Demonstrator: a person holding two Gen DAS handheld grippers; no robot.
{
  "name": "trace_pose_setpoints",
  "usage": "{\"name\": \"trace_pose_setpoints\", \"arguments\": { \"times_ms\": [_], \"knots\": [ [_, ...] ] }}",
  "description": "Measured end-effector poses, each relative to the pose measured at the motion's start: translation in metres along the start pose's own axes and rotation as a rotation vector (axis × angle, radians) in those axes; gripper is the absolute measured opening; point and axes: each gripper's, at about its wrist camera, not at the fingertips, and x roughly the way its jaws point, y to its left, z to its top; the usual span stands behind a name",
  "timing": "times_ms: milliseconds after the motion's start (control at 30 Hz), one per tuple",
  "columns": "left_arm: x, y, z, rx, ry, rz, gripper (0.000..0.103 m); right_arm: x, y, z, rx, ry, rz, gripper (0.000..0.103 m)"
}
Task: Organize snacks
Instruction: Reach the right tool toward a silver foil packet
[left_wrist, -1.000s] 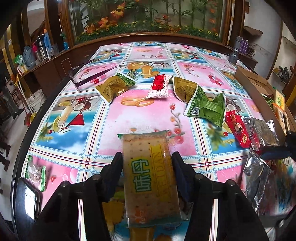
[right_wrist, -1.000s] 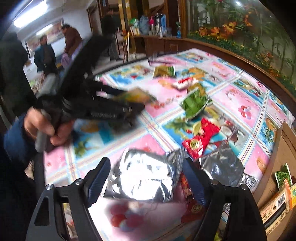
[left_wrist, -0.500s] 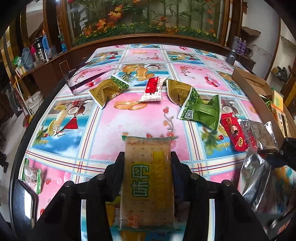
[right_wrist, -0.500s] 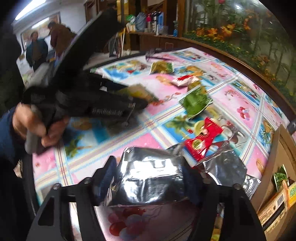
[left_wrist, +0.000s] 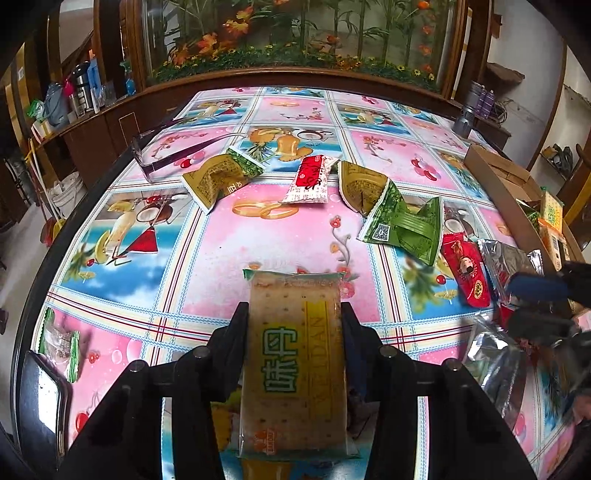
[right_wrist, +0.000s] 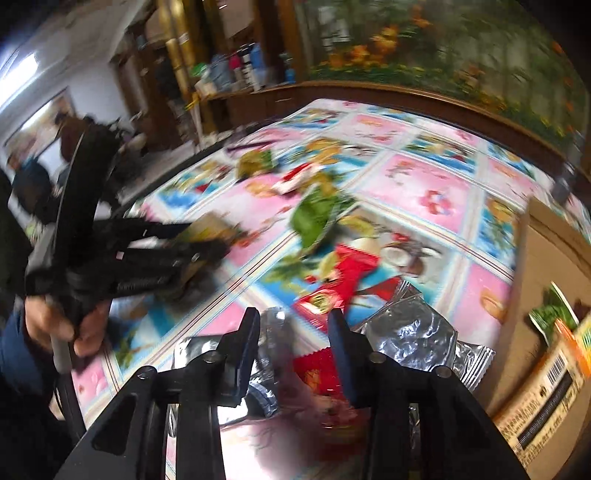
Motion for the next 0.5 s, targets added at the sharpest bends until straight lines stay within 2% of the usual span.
{"name": "trace_pose_setpoints", "arguments": {
  "times_ms": [33,100,167,200,300,500],
  "knots": [
    [0.000,0.000,0.000,-0.001,0.000,0.001,0.046,-0.004,-0.002,0.001,0.006,-0.006,0.023,0.042],
    [0.000,0.000,0.000,-0.001,0.000,0.003,0.046,-0.015,0.003,0.000,-0.045,0.018,0.163,0.042],
    [0.000,0.000,0.000,0.002,0.000,0.007,0.046,-0.021,0.021,-0.010,-0.150,0.076,0.301,0.059],
    [0.000,0.000,0.000,0.004,0.000,0.007,0.046,-0.021,0.029,-0.015,-0.190,0.098,0.317,0.074],
    [0.000,0.000,0.000,-0.003,0.000,0.004,0.046,-0.009,0.047,-0.025,-0.254,0.162,0.295,0.076],
    [0.000,0.001,0.000,0.000,-0.001,0.006,0.046,-0.019,0.042,-0.026,-0.259,0.169,0.303,0.077]
  ]
}}
